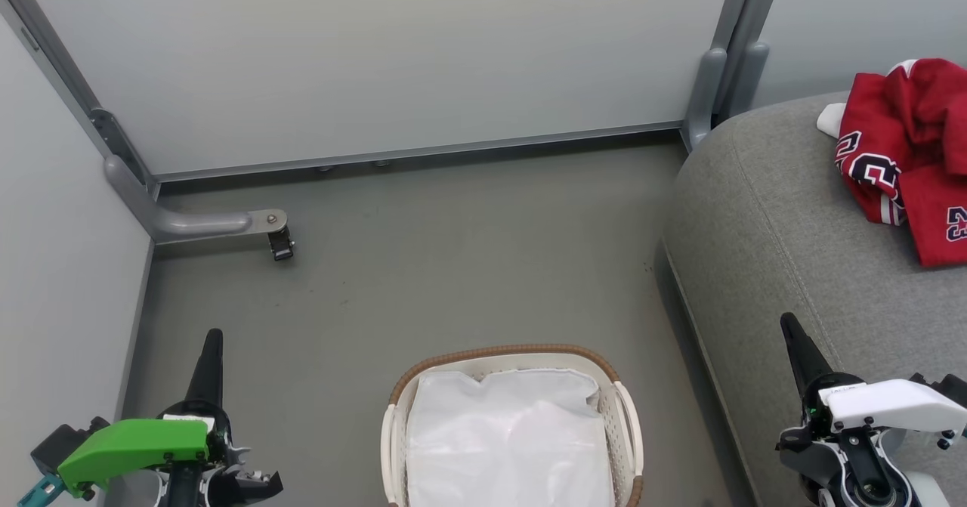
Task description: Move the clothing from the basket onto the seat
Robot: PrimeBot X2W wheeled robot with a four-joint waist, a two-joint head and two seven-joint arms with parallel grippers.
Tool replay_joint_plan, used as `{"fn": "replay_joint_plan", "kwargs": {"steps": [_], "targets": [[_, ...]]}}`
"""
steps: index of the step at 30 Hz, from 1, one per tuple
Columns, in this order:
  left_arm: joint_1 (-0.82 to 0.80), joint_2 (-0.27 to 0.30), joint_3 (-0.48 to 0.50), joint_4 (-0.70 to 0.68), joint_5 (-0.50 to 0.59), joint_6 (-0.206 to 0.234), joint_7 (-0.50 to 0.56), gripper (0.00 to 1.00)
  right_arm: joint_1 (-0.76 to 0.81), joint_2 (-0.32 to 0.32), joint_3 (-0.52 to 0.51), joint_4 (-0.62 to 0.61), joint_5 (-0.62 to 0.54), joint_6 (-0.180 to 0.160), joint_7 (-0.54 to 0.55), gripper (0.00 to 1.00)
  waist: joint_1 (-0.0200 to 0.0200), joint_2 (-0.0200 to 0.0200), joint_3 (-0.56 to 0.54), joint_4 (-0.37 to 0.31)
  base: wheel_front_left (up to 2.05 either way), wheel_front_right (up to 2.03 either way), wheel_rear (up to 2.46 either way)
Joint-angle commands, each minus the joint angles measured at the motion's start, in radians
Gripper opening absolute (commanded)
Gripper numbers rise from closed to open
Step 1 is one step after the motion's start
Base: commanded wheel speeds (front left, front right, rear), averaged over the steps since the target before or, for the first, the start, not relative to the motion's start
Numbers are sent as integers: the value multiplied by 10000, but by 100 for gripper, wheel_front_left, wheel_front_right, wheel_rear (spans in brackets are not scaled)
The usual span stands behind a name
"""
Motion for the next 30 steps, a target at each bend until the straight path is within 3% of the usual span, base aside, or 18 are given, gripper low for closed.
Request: {"fn": "replay_joint_plan", "kwargs": {"steps": [1, 30], "targets": [[-216, 67, 70, -79, -225, -74, 80, 0, -147, -60, -54, -72, 223, -2, 53, 0, 0, 0, -6, -11, 0, 0, 0], [-288, 26, 384, -175, -1575, -82, 524, 0, -131, -72, -200, -115, 1827, -3, 468, 0, 0, 0, -92, -204, 0, 0, 0]]}}
